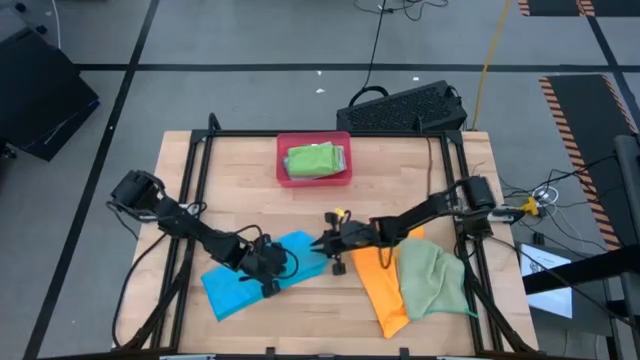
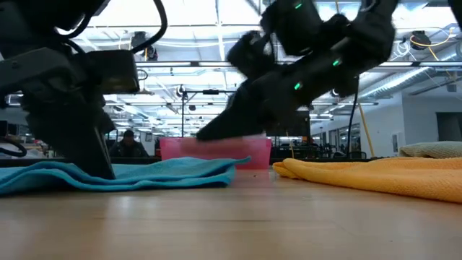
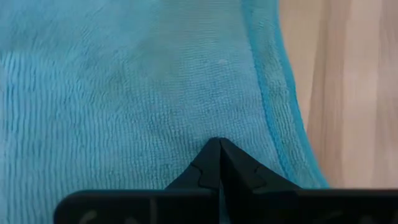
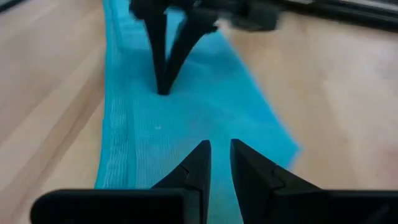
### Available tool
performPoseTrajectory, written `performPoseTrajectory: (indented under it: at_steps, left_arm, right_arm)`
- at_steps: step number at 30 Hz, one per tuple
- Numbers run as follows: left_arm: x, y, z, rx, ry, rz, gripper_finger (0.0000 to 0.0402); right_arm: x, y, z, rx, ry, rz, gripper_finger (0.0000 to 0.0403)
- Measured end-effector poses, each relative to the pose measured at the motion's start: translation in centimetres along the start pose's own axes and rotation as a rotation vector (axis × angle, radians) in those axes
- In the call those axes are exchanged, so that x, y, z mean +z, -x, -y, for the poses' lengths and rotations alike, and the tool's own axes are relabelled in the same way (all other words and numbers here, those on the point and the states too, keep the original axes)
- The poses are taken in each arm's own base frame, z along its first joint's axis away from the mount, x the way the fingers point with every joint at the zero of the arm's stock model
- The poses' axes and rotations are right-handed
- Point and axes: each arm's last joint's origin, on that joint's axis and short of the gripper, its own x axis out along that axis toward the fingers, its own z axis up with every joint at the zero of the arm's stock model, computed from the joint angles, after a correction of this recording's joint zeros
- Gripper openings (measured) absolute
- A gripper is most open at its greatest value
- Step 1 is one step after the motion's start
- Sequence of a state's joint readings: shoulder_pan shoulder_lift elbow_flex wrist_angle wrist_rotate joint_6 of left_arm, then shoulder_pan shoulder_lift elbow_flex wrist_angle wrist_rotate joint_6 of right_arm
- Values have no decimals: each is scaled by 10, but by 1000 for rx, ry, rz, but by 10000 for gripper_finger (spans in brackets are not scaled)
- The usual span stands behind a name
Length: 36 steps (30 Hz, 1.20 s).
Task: Fold microfiber towels
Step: Fold the blue towel
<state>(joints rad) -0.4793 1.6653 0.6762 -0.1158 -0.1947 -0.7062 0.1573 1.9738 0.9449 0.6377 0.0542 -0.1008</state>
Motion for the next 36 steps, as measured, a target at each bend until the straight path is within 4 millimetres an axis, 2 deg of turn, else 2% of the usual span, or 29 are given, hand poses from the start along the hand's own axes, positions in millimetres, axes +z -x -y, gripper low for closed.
performPoseTrajectory:
  at_steps: [3, 6, 11, 15, 21, 27, 30, 36]
  left_arm:
    - [2, 2, -2, -14, -176, -13, 7]
    - [6, 7, -14, 1, -295, -54, 4]
    - [19, 20, -45, 70, -293, -105, 15]
    - [32, 29, -53, 7, -311, -50, 5]
    - [36, 37, -47, -27, -327, -23, 16]
    - [37, 39, -33, -14, -289, 67, 4]
    - [46, 43, -19, -36, -266, 230, 7]
    - [51, 45, 14, -143, -266, 459, 25]
  right_arm:
    - [-10, -21, -2, 16, -1, -86, 51]
    - [-10, -29, -9, 30, -47, -183, 51]
    - [-10, -26, -34, 66, -104, -250, 51]
    - [-5, -24, -53, 107, -139, -194, 51]
    - [6, -18, -61, 137, -103, -185, 51]
    - [36, 19, -53, 125, -80, -255, 51]
    - [35, 33, -53, 92, -91, -269, 51]
    - [2, 39, -59, 8, -142, -335, 57]
